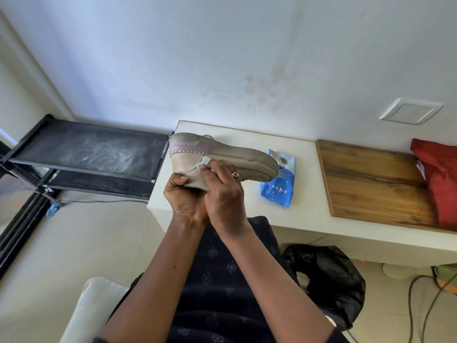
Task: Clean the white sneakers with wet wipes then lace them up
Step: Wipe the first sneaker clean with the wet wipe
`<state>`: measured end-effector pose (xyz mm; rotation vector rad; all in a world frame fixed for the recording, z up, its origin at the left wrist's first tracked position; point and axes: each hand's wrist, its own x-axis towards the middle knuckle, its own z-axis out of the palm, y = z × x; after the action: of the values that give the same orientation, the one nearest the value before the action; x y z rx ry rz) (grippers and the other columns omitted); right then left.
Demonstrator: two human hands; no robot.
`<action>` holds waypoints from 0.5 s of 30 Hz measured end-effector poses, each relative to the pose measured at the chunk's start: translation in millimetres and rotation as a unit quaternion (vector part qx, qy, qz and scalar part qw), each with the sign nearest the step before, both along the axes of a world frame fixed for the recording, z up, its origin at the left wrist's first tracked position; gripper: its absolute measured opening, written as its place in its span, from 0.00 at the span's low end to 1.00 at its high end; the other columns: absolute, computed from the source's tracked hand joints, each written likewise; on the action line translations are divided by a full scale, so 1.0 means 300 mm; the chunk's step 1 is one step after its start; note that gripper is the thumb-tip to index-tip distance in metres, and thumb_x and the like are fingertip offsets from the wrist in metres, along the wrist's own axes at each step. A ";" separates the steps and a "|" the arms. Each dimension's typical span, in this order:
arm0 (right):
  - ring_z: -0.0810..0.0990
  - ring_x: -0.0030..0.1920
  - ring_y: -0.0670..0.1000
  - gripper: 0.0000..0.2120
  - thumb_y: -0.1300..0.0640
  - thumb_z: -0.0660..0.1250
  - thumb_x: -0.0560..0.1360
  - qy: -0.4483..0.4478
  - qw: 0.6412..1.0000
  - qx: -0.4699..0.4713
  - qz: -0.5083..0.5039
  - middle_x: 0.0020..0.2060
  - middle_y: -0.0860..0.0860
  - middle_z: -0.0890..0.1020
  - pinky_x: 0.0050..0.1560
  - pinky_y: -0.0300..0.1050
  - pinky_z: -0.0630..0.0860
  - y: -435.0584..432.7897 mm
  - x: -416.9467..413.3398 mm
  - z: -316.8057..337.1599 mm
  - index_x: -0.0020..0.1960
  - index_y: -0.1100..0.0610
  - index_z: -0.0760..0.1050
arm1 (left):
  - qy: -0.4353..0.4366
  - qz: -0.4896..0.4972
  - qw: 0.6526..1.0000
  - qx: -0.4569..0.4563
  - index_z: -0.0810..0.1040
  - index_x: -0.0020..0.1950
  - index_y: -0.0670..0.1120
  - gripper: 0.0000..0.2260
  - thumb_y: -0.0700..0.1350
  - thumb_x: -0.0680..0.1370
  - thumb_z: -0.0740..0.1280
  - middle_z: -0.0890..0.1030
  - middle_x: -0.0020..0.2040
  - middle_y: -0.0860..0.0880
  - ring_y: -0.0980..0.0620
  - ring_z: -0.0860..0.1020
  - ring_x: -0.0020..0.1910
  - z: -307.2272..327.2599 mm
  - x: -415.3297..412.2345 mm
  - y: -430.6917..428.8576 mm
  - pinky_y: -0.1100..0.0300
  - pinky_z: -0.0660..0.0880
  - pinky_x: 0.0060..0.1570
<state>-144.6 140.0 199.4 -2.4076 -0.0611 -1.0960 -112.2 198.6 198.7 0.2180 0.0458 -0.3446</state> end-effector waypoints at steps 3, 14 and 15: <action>0.74 0.49 0.54 0.15 0.68 0.55 0.75 -0.017 1.000 -0.019 -0.016 0.44 0.59 0.82 0.52 0.45 0.74 -0.045 0.003 -0.010 0.48 0.68 0.81 | 0.021 0.007 1.000 -0.013 0.80 0.44 0.36 0.24 0.37 0.49 0.67 0.80 0.41 0.40 0.42 0.80 0.42 0.005 0.004 -0.008 0.55 0.78 0.51; 0.79 0.45 0.55 0.18 0.68 0.54 0.66 0.001 0.996 0.073 -0.057 0.44 0.59 0.82 0.48 0.44 0.75 -0.060 0.030 -0.006 0.46 0.67 0.81 | 0.017 0.050 0.998 -0.027 0.82 0.40 0.40 0.18 0.38 0.55 0.60 0.81 0.41 0.42 0.42 0.81 0.40 0.030 0.013 0.001 0.47 0.78 0.49; 0.80 0.45 0.55 0.19 0.68 0.54 0.65 0.007 0.997 0.068 -0.044 0.45 0.58 0.82 0.49 0.44 0.74 -0.038 0.028 -0.001 0.46 0.67 0.81 | 0.009 0.051 0.998 -0.042 0.81 0.44 0.38 0.21 0.37 0.52 0.64 0.81 0.43 0.41 0.42 0.80 0.42 0.021 0.020 0.006 0.47 0.77 0.52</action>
<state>-136.3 128.5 199.1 -2.3151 0.1205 -1.0862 -106.1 200.4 205.1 0.1290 0.0602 -0.2467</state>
